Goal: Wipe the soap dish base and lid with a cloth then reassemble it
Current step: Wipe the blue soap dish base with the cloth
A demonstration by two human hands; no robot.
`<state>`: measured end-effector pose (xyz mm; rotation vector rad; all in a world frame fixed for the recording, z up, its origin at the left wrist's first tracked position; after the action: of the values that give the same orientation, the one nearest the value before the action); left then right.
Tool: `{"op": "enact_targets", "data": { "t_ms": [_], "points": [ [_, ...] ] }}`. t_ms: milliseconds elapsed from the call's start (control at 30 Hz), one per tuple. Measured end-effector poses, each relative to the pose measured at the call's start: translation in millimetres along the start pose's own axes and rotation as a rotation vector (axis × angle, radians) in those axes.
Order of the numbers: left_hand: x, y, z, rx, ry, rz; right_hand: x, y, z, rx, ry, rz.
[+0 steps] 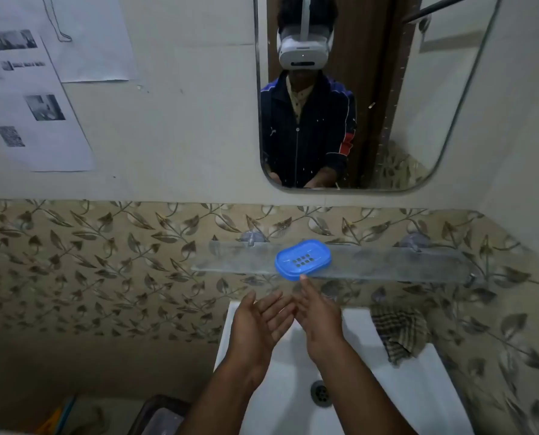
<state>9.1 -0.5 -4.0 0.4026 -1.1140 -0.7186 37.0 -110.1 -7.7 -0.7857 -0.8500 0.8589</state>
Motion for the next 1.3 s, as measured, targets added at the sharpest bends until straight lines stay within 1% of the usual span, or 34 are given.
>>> {"op": "enact_targets", "data": {
  "t_ms": [300, 533, 633, 733, 900, 1000, 1067, 1167, 1233, 1300],
  "points": [
    [17, 7, -15, 0.028, 0.079, 0.173, 20, -12, -12, 0.085, -0.067, -0.113],
    [19, 11, -22, 0.05, 0.095, 0.221, 26, -12, -21, 0.085, -0.031, -0.108],
    [16, 10, -25, 0.05, 0.092, 0.195, 25, -13, -17, 0.068, -0.01, -0.102],
    [13, 8, -27, 0.026, 0.08, 0.143, 18, -15, -6, 0.046, -0.024, -0.072],
    [10, -2, -27, -0.054, 0.105, 0.054, -12, -19, 21, -0.049, -0.132, 0.036],
    [12, -9, -22, -0.115, 0.025, 0.039, -36, -21, 38, -0.063, -0.215, 0.155],
    [14, -15, -16, -0.198, -0.108, 0.073, -51, -22, 48, -0.042, -0.26, 0.212],
    [24, -20, -5, -0.308, -0.297, 0.155, -69, -25, 58, -0.027, -0.273, 0.255],
    [32, -25, -3, -0.302, -0.363, 0.173, -77, -29, 61, -0.032, -0.27, 0.252],
    [38, -32, -4, -0.287, -0.385, 0.183, -83, -32, 62, -0.04, -0.269, 0.245]
  ]
}}
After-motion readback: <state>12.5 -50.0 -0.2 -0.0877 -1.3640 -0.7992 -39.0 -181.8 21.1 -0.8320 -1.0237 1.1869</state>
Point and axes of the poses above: each hand's wrist, its own z-axis away from the middle knuckle, its own x-axis out of the palm, y = z × x, the point moved 1 cm from there along -z, towards the middle knuckle, and after that the axes turned 8 degrees about z, right-handed, at the moved point
